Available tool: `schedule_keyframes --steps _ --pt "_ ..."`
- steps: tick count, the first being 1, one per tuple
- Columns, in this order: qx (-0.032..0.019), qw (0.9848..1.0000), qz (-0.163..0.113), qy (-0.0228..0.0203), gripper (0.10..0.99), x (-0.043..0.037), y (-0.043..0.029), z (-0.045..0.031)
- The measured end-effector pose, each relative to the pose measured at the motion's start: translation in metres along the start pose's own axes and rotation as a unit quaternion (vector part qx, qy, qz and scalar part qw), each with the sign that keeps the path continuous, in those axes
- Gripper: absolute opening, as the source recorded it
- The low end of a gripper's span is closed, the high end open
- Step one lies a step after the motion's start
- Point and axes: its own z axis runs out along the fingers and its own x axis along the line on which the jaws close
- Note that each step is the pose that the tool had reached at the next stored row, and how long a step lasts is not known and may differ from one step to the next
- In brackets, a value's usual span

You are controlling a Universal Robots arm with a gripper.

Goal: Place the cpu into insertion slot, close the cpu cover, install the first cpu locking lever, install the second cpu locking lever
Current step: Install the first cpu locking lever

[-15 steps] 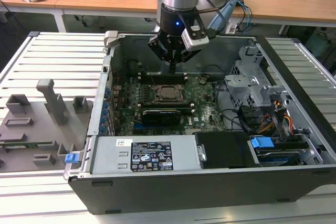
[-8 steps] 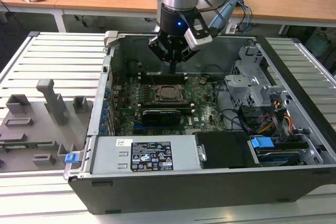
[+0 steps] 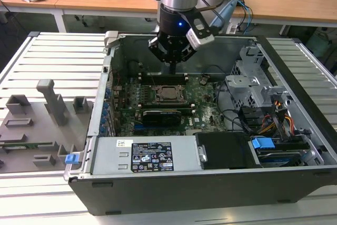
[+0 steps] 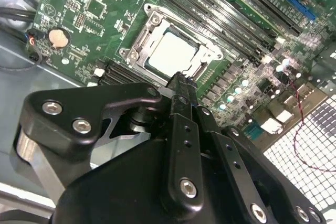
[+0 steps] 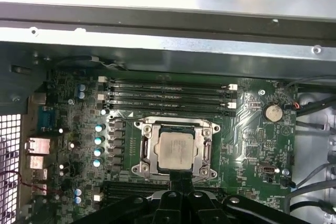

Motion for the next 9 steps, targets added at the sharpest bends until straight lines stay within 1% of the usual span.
schedule_keyframes --steps 2,3,9 --pt "-0.0005 1.0000 0.000 -0.0010 0.106 0.0027 0.0001 0.0001" --pt "-0.0011 1.0000 -0.001 -0.0021 0.106 0.0053 0.0002 0.0001" --pt "-0.0021 1.0000 -0.001 -0.0053 0.106 0.0131 0.0007 0.0002"
